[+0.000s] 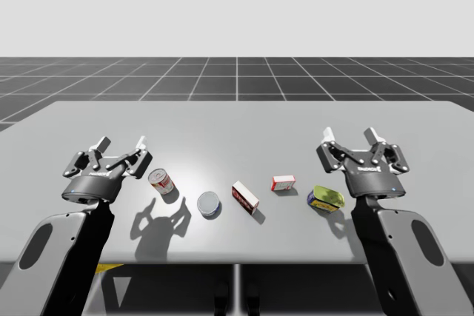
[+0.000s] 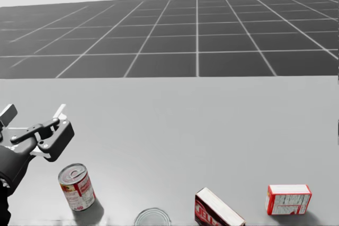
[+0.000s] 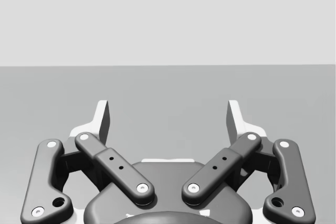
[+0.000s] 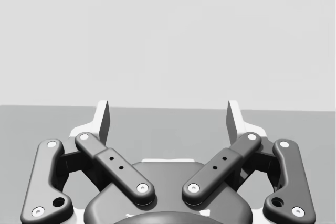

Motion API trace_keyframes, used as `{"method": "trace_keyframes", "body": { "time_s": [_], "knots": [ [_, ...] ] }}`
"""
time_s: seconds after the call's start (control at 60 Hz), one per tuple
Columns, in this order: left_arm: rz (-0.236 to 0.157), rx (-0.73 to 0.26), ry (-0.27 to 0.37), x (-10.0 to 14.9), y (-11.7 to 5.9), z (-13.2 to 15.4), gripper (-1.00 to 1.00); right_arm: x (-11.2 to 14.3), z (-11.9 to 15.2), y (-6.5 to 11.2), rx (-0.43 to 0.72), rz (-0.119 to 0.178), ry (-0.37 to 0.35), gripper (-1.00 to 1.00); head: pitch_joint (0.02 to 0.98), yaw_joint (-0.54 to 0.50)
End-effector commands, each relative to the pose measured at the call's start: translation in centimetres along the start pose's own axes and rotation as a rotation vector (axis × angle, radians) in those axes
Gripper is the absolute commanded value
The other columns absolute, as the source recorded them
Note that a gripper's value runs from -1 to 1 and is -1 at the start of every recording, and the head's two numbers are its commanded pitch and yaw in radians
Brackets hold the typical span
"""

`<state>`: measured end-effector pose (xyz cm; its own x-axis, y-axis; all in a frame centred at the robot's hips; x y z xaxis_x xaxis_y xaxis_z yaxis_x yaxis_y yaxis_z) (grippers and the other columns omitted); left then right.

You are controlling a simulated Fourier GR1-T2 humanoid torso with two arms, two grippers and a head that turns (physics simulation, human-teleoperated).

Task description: Pick up the tomato soup can and lift it.

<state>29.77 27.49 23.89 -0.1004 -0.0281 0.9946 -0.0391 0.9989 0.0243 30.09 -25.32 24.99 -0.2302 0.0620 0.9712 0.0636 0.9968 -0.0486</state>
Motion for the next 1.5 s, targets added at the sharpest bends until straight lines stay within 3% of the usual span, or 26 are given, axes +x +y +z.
{"method": "trace_keyframes", "body": {
  "time_s": [0.017, 0.15, 0.35, 0.45, 0.483, 0.583, 0.617, 0.717, 0.767, 0.817, 0.983, 1.0, 1.217, 1.5],
  "knots": [
    [-0.005, 0.0, 0.001, -0.1, 0.0, -0.1, -1.0, -0.2, -0.1, 0.1, 0.006, 0.004, 0.009, -1.0, 0.636, 0.2],
    [-0.008, -0.002, 0.003, -0.1, 0.0, -0.1, -1.0, -0.3, 0.0, 0.3, 0.01, 0.003, 0.021, -1.0, 0.734, 0.32],
    [-0.005, -0.006, 0.004, 0.0, 0.1, 0.0, -1.0, -0.6, -0.1, 0.5, 0.015, 0.006, 0.032, -1.0, 0.816, 0.42],
    [0.02, -0.01, 0.007, 0.1, 0.0, 0.0, -1.0, -0.6, -0.1, 0.6, 0.017, 0.008, 0.033, -1.0, 0.82, 0.43],
    [0.055, -0.03, 0.019, 0.3, -0.1, 0.0, -1.0, -0.6, -0.1, 0.6, 0.015, 0.006, 0.033, -1.0, 0.819, 0.42],
    [0.047, -0.066, 0.015, 1.0, -0.4, 0.5, -1.0, -0.6, -0.1, 0.5, 0.011, 0.007, 0.032, -1.0, 0.813, 0.42],
    [0.065, -0.092, 0.014, 1.6, -0.6, 1.1, -1.0, -0.6, -0.1, 0.6, 0.007, 0.007, 0.032, -1.0, 0.81, 0.41],
    [0.068, -0.145, 0.006, 2.2, -0.7, 2.4, -1.0, -0.6, -0.1, 0.6, 0.005, 0.01, 0.032, -1.0, 0.809, 0.41],
    [0.054, -0.172, 0.017, 2.3, -0.6, 3.0, -1.0, -0.6, -0.1, 0.6, 0.005, 0.01, 0.032, -1.0, 0.811, 0.41],
    [0.071, -0.193, 0.034, 2.2, -0.3, 3.7, -1.0, -0.6, -0.1, 0.6, 0.004, 0.011, 0.031, -1.0, 0.809, 0.41],
    [0.053, -0.223, 0.04, -0.2, 0.4, 5.5, -1.0, -0.6, 0.0, 0.5, 0.025, 0.006, 0.019, -1.0, 0.807, 0.42],
    [0.056, -0.222, 0.041, -0.8, 0.6, 5.7, -1.0, -0.6, 0.0, 0.6, 0.034, 0.039, 0.006, -1.0, 0.807, 0.42],
    [0.092, -0.217, 0.154, -4.7, 2.0, 6.7, -1.0, -0.7, -0.1, 0.6, 0.036, 0.027, 0.011, -1.0, 0.808, 0.42],
    [0.077, -0.227, 0.246, -8.1, 1.9, 6.6, -1.0, -0.6, 0.0, 0.6, 0.031, 0.016, 0.012, -1.0, 0.803, 0.42]
  ]
}}
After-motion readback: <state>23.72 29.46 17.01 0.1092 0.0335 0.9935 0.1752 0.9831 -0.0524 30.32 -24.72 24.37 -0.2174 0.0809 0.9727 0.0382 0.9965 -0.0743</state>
